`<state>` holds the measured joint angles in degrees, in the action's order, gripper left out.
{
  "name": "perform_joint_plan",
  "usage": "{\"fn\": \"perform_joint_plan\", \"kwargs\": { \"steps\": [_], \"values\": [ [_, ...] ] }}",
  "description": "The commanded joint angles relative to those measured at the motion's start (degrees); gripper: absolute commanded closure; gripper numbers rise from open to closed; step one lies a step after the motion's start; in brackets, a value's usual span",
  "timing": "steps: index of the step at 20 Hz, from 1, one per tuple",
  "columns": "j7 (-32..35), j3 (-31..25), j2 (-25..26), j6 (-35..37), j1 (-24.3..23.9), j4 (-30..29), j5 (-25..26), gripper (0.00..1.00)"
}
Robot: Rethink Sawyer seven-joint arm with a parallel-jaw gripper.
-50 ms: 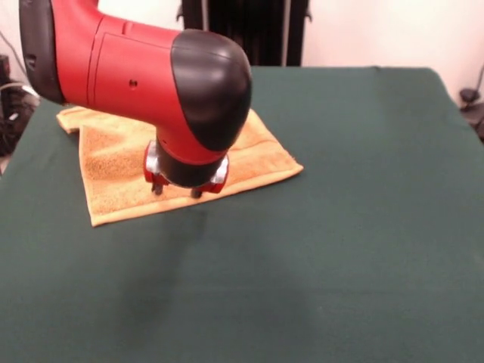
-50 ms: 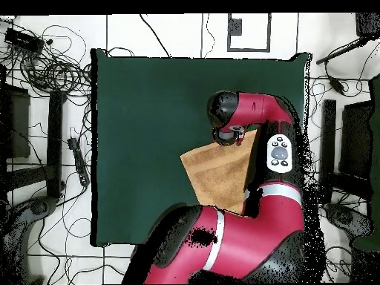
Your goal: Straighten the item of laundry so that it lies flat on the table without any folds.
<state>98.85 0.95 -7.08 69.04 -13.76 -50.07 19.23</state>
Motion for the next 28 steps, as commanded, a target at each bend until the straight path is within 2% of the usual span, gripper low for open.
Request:
{"fn": "perform_joint_plan", "kwargs": {
  "steps": [1, 16, 24, 28],
  "values": [
    [15.5, -7.0, 16.7, -37.1, 3.4, 6.2, 3.2, 0.0],
    [21.7, -4.1, 19.6, -32.9, 7.0, 12.0, 0.5, 0.0],
    [20.2, -7.8, 20.2, -27.4, 6.5, 12.7, -5.4, 0.0],
    [22.5, -7.8, 20.5, -27.4, 7.4, 13.2, -6.3, 0.0]
  ]
}}
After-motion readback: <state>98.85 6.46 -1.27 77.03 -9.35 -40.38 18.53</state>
